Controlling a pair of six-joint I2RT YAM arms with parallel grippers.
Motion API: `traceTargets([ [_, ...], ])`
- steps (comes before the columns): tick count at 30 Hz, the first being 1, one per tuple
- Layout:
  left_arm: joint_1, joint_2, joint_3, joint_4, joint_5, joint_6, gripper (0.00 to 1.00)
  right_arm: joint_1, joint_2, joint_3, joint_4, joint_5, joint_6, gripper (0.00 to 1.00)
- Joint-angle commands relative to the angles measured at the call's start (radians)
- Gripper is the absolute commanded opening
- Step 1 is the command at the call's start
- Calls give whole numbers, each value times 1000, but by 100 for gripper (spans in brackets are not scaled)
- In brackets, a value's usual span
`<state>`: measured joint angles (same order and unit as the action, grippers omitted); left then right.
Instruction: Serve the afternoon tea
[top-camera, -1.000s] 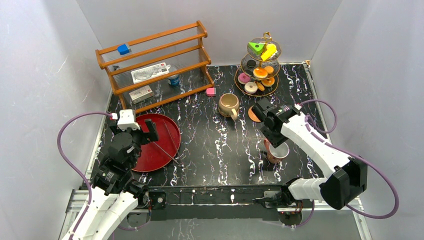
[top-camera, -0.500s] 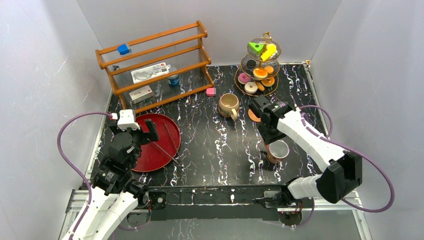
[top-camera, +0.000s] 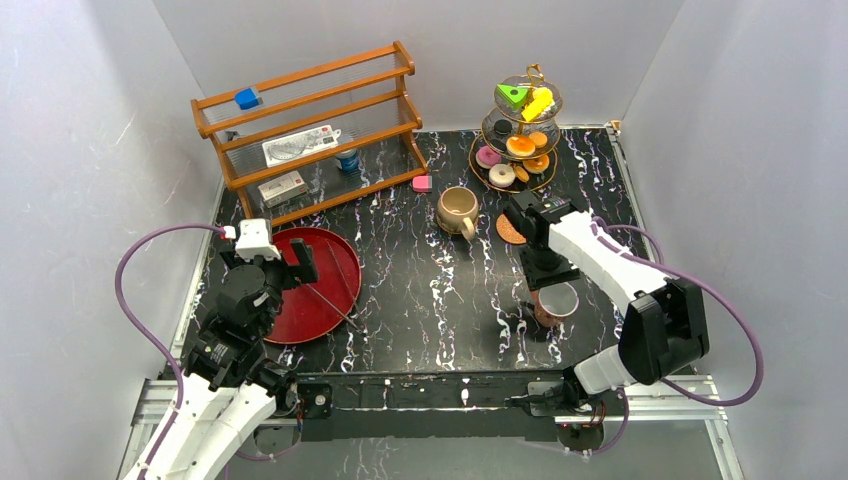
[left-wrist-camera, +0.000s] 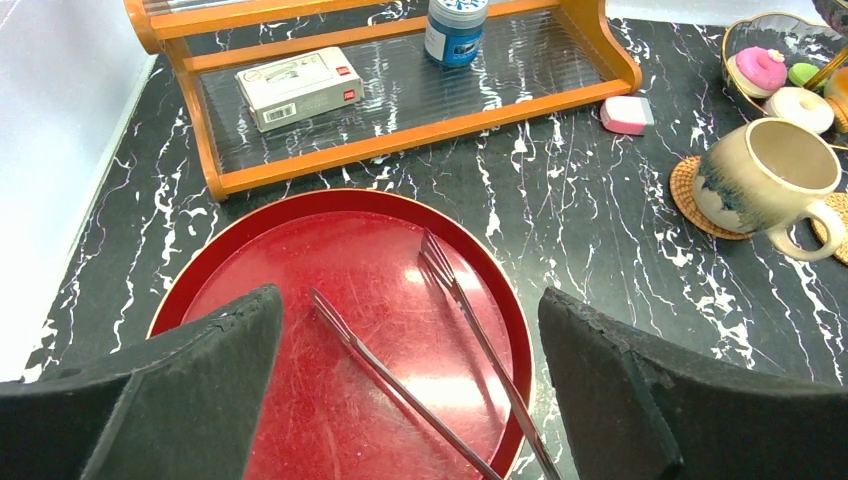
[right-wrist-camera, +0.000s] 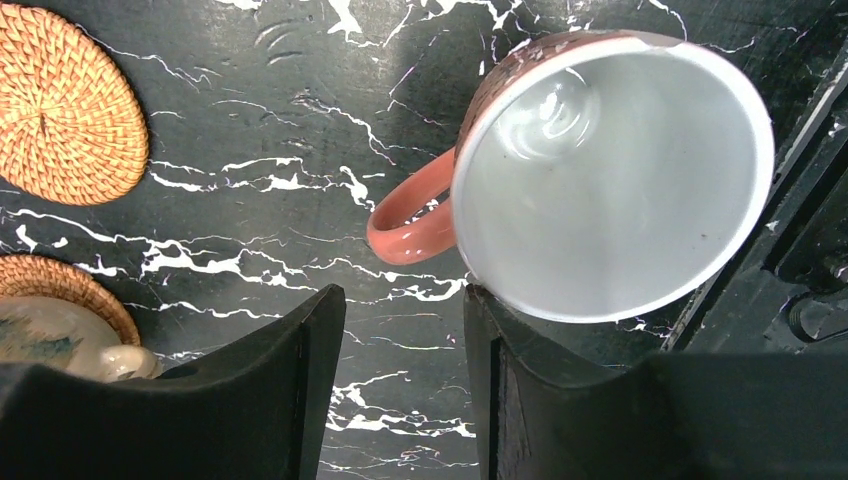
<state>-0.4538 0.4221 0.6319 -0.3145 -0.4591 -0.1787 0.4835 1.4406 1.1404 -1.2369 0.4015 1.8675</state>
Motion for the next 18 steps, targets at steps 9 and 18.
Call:
traceTargets([
  [9, -3, -8, 13, 27, 12, 1, 95, -7, 28, -20, -119, 48, 103, 59],
  [18, -3, -1, 13, 28, 25, 1, 95, -9, 9, -13, -131, 110, 123, 68],
])
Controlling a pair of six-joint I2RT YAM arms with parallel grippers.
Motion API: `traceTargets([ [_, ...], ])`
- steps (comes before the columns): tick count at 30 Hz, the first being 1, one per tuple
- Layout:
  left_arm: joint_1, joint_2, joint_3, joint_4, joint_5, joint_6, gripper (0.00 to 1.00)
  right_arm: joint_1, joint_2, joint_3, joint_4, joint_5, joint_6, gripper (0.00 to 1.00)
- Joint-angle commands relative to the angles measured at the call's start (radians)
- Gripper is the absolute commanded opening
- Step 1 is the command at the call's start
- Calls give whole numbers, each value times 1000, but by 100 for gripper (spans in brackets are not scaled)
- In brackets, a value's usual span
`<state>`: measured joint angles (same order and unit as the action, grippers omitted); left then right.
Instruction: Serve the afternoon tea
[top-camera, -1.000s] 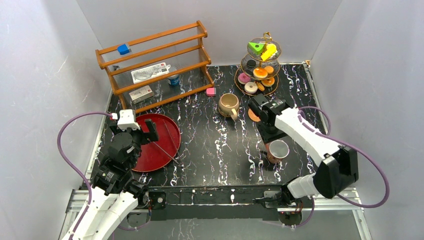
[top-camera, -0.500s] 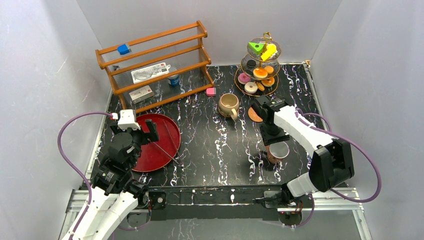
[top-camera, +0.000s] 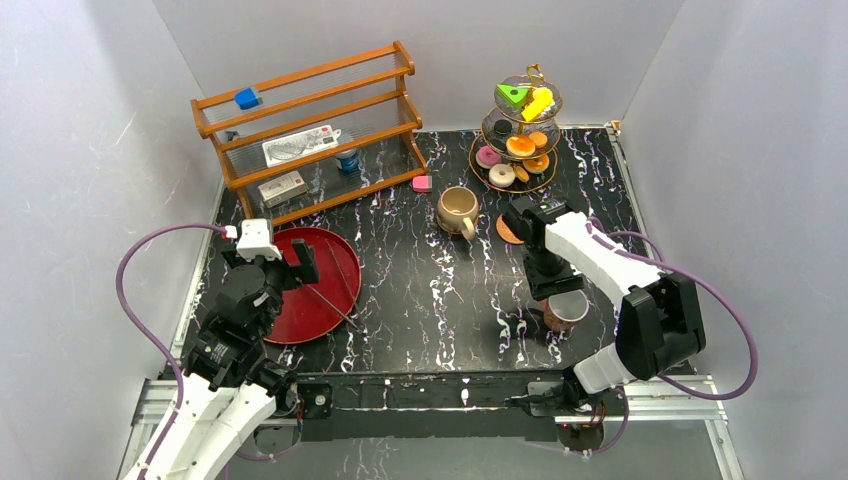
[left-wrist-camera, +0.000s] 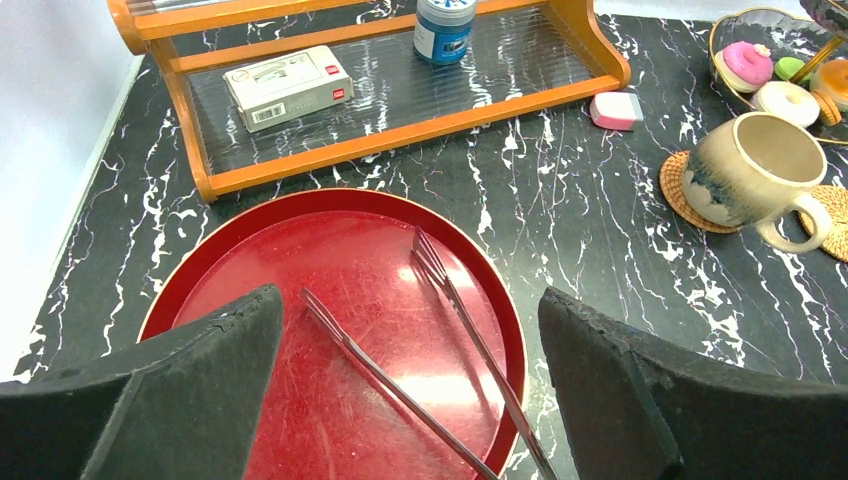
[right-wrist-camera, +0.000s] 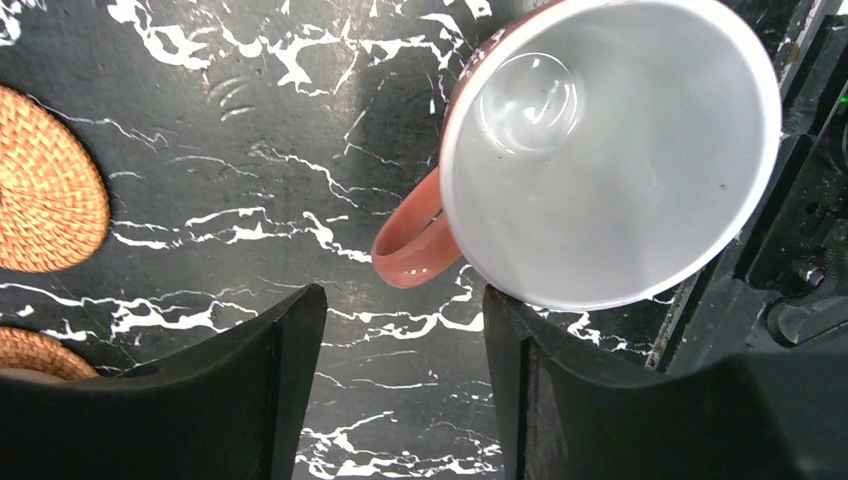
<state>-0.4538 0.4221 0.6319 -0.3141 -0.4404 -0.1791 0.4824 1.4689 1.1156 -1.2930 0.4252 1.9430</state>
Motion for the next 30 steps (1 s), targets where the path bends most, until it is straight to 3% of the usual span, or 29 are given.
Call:
traceTargets([
  [1, -3, -2, 12, 29, 5, 1, 95, -9, -23, 11, -74, 90, 57, 70],
  [15, -3, 11, 10, 32, -2, 3, 95, -62, 36, -13, -73, 96, 105, 69],
  [22, -3, 18, 12, 30, 0, 4, 95, -71, 51, -19, -74, 70, 103, 62],
  [30, -3, 24, 12, 32, 3, 3, 95, -68, 44, -16, -74, -26, -23, 60],
])
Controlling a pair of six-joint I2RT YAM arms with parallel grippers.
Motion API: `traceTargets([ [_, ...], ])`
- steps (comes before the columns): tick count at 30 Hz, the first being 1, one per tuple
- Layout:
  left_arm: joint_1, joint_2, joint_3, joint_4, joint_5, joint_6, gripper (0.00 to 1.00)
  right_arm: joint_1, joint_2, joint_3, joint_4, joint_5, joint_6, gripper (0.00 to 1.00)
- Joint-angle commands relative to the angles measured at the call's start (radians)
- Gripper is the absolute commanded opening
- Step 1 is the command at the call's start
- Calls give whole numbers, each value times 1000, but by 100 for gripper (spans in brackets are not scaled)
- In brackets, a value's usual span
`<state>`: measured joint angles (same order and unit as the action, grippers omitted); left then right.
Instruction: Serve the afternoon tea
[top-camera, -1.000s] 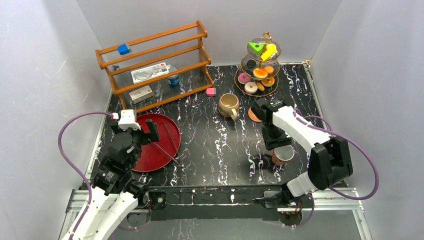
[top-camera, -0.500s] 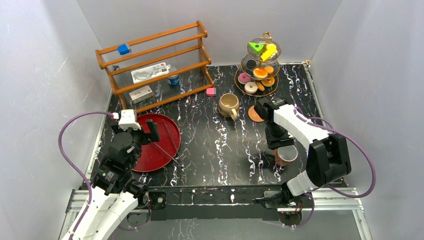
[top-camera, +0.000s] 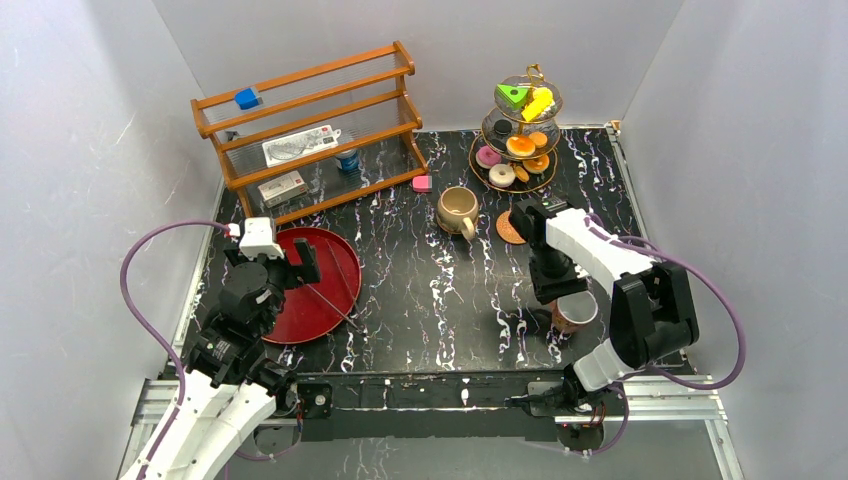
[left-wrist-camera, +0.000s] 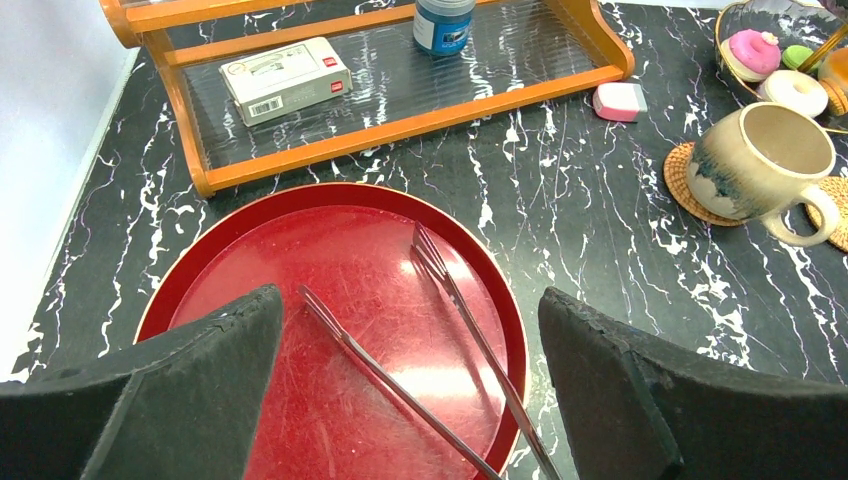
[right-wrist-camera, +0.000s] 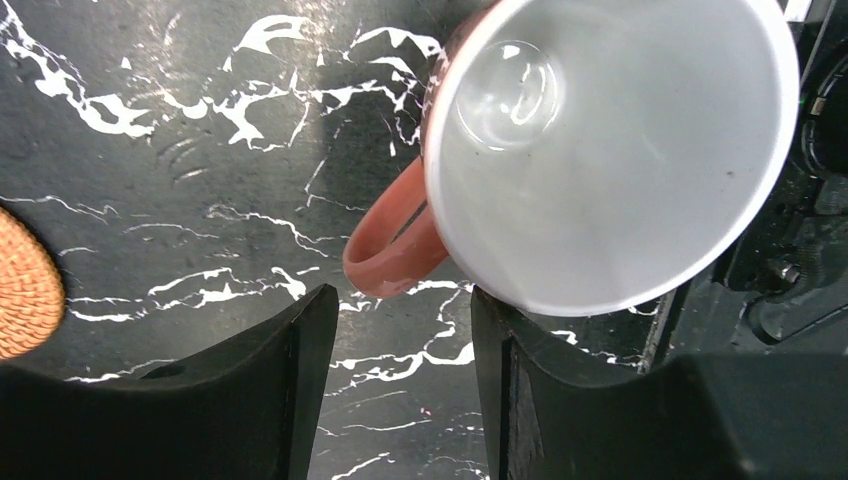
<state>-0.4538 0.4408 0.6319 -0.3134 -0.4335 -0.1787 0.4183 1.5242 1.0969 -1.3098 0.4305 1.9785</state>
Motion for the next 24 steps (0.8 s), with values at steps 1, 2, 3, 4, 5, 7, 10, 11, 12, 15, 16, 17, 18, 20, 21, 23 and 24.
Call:
traceTargets([
  [1, -3, 4, 12, 31, -4, 3, 95, -5, -21, 3, -61, -37, -70, 59],
  [2, -3, 3, 11, 33, -3, 2, 95, -5, -33, 1, -61, -46, -80, 59],
  [3, -3, 2, 10, 35, -2, 2, 95, -3, -48, -5, -58, -57, -87, 59],
  [4, -3, 2, 9, 36, 1, 2, 95, -3, -65, -15, -51, -69, -97, 58],
  [5, -3, 2, 9, 38, 2, 3, 95, -3, -80, -26, -46, -83, -104, 56],
  [7, -3, 2, 9, 38, 3, 4, 95, -2, -110, -43, -46, -101, -113, 55],
  [10, -3, -3, 8, 38, 2, 4, 95, 0, -150, -52, -44, -90, -108, 55],
  [11, -3, -6, 7, 40, 2, 3, 96, 0, -158, -43, -41, -74, -99, 57],
  [12, -3, -8, 7, 41, 3, 3, 95, -2, -163, -25, -48, -49, -82, 59],
  [15, -3, -8, 8, 41, 7, 3, 95, -6, -158, 53, -58, 10, -59, 65],
  [16, -3, -8, 7, 41, 9, 3, 96, -10, -156, 69, -58, 12, -55, 69],
  [17, -3, -8, 8, 39, 10, 2, 95, -14, -151, 75, -59, 7, -48, 70],
  [18, -3, -7, 7, 40, 10, 2, 95, -18, -148, 74, -59, 0, -39, 71],
  [20, -3, -6, 8, 39, 13, 1, 96, -31, -142, 54, -59, -2, -5, 71],
  [21, -3, -5, 8, 39, 15, 1, 95, -44, -142, 40, -59, -2, 17, 71],
  [23, -3, -5, 8, 42, 25, -1, 95, -78, -146, 22, -58, -8, 39, 71],
  [24, -3, -5, 8, 42, 31, -2, 96, -92, -149, 24, -58, 1, 51, 71],
])
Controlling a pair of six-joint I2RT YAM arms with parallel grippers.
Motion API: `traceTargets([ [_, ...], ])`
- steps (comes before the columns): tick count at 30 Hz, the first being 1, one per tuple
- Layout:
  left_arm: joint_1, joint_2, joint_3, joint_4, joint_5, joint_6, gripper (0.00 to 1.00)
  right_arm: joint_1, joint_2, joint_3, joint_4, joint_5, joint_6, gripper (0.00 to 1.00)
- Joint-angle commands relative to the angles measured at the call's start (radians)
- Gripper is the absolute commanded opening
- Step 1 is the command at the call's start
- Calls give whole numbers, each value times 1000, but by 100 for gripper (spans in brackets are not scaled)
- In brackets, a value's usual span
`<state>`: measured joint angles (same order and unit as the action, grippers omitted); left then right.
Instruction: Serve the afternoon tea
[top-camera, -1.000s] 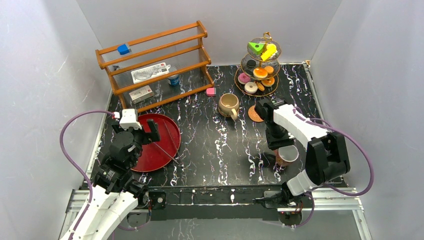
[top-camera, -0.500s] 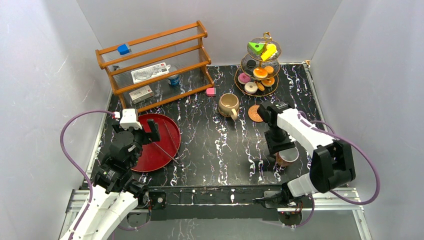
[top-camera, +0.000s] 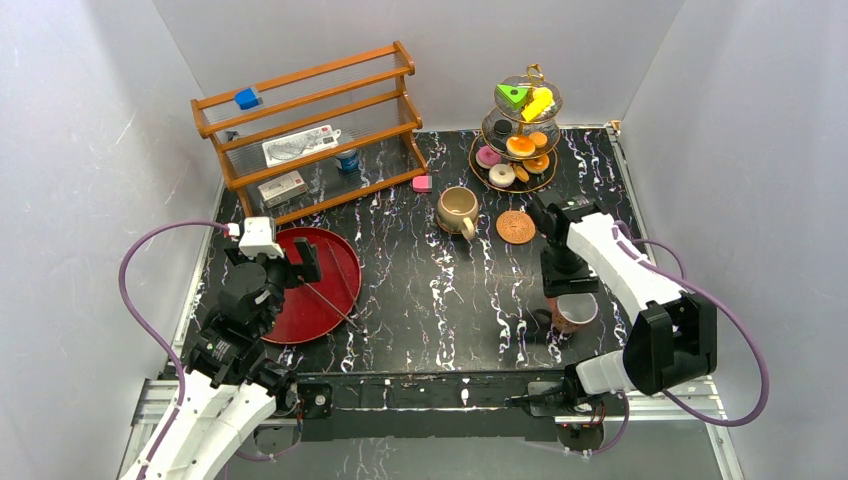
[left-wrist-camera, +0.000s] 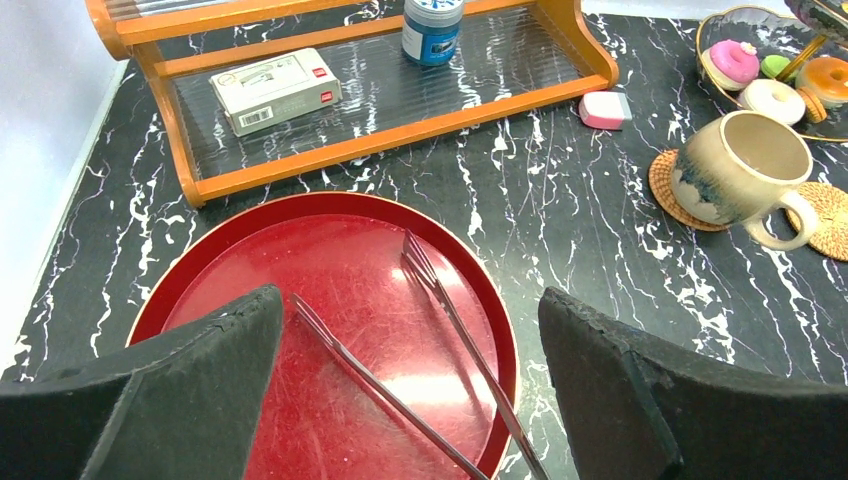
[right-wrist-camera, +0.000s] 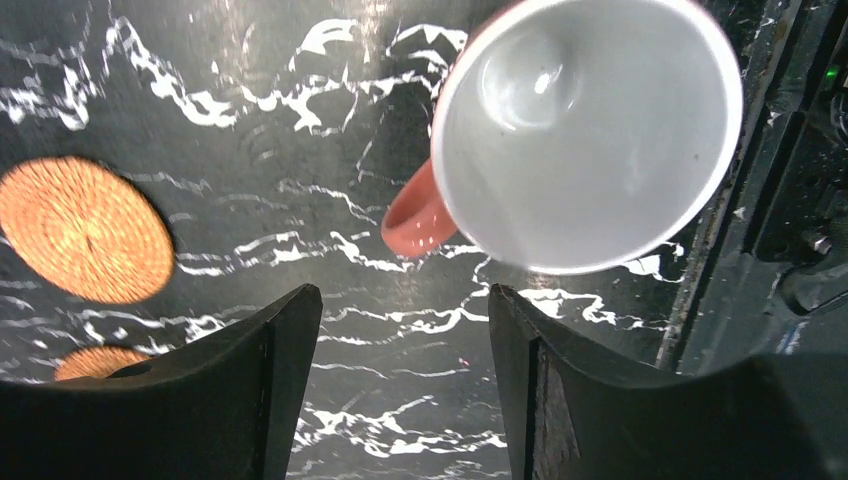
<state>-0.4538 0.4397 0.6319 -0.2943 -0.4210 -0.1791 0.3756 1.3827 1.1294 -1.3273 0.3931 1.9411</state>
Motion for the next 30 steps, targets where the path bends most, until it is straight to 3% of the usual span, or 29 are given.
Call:
traceTargets([
  [1, -3, -4, 7, 24, 22, -2, 95, -57, -9, -7, -41, 53, 100, 71],
  [13, -5, -17, 9, 18, 13, -2, 96, -90, 97, -65, -9, -87, 106, 70],
  [18, -5, -10, 11, 17, 14, -3, 95, -91, 124, -74, -41, -57, 137, 68],
  [30, -5, -16, 9, 17, 16, -4, 95, -90, 86, -113, -41, 11, 129, 43],
])
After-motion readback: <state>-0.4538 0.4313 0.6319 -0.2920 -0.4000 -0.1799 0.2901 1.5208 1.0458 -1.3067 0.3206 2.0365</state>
